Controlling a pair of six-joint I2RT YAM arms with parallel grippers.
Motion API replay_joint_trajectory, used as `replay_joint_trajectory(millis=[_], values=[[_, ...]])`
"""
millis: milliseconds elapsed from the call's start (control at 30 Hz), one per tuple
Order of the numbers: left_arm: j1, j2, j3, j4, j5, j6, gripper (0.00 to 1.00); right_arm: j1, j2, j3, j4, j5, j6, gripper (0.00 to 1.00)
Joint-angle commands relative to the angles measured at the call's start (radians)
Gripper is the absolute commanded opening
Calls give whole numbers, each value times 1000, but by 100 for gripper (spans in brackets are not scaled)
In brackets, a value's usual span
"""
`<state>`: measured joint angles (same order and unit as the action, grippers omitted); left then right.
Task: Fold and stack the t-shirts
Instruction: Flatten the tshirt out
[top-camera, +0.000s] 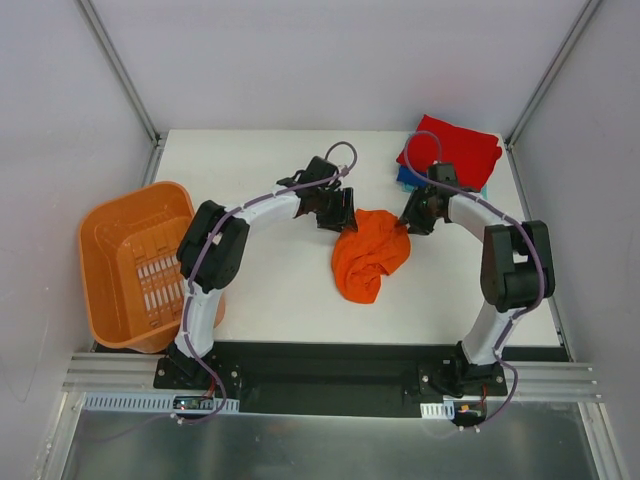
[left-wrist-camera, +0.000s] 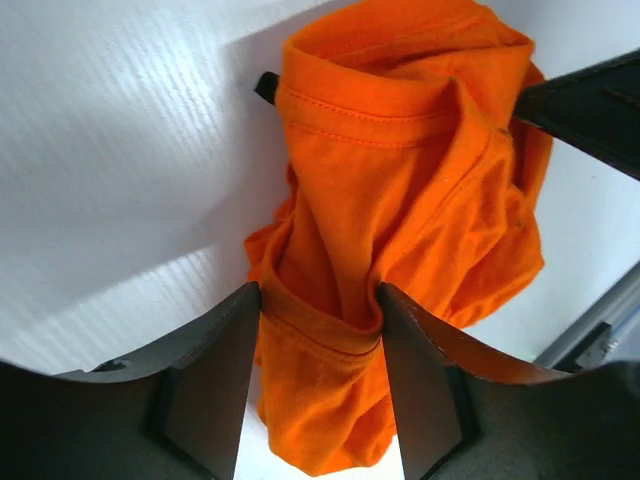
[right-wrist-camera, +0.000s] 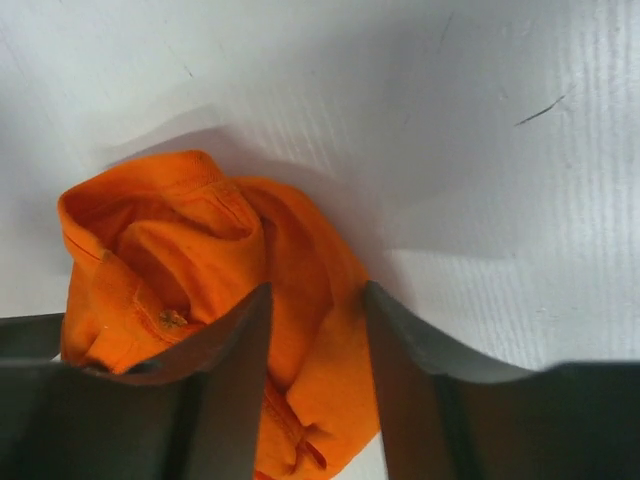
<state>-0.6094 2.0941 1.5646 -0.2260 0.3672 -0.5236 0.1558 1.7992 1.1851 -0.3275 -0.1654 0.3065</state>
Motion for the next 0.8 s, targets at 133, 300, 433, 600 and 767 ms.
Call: replay_joint_trajectory(millis=[133, 300, 433, 600, 767], values=[[-16, 3, 31, 8, 59, 14, 0, 19, 22, 47, -16, 50, 3, 8], [-16, -141, -20, 5, 13, 40, 0, 25, -69, 5, -22, 110, -26, 1], [-16, -342, -141, 5, -91, 63, 0, 50, -250, -30, -50, 271, -102, 1], [-18, -726, -277, 5, -166, 129, 0, 54, -598, -67, -100, 357, -158, 1], [-27, -1052, -359, 7, -108, 158, 0, 93, -932, -19, -148, 314, -210, 1]])
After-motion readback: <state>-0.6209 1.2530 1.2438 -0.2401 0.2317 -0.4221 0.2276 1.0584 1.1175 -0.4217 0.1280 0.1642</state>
